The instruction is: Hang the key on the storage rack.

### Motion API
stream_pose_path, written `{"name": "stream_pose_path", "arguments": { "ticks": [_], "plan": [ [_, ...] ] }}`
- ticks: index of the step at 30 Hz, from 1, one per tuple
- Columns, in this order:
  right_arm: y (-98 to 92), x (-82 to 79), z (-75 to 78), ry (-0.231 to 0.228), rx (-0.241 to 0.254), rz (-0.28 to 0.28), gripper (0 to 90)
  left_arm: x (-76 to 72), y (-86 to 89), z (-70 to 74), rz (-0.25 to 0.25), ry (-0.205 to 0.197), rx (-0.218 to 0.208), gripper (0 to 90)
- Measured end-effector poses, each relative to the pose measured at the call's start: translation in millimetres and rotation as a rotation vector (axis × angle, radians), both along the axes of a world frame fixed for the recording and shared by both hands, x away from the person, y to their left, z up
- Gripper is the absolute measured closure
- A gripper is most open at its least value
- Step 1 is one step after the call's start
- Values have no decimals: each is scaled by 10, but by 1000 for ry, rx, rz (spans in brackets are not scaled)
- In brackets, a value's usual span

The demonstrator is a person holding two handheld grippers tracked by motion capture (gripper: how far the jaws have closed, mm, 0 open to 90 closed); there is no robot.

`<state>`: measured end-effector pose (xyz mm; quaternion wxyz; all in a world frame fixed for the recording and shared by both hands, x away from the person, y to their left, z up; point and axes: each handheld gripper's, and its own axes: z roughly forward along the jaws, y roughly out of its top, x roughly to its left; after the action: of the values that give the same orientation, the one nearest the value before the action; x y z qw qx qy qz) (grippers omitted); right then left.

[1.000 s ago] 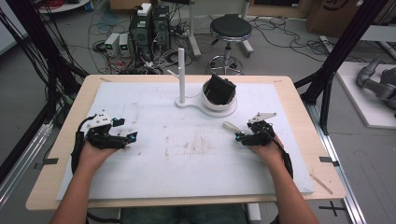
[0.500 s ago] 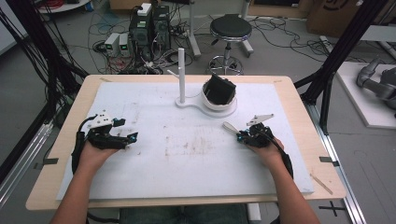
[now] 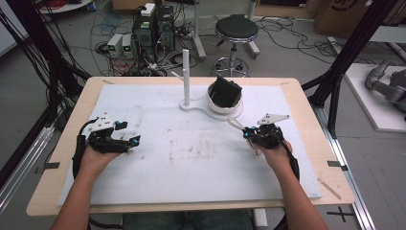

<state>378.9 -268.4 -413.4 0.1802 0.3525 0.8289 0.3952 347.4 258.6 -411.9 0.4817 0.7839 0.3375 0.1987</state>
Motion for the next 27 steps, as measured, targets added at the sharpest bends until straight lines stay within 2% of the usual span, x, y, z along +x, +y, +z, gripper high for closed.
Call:
{"name": "stream_pose_path", "arguments": {
  "ticks": [4,7,10,14,15,21,27],
  "plan": [
    [74,-27,137,-50,28,16,825,-7,6,11,3,-4,-3,200],
    [150,-25,232,-75,47,28,825,-12,9,14,6,-4,-8,199],
    [181,-21,277,-82,61,35,825,-17,15,21,6,-5,-6,200],
    [289,5,455,-125,83,45,825,-18,16,26,7,-8,-11,199],
    [289,5,455,-125,83,45,825,-20,16,26,7,-7,-11,199],
    [476,71,688,-183,95,66,825,-25,26,30,8,-10,-10,199],
    [689,160,906,-219,86,86,825,-30,43,37,9,-12,-12,199]
  ]
}}
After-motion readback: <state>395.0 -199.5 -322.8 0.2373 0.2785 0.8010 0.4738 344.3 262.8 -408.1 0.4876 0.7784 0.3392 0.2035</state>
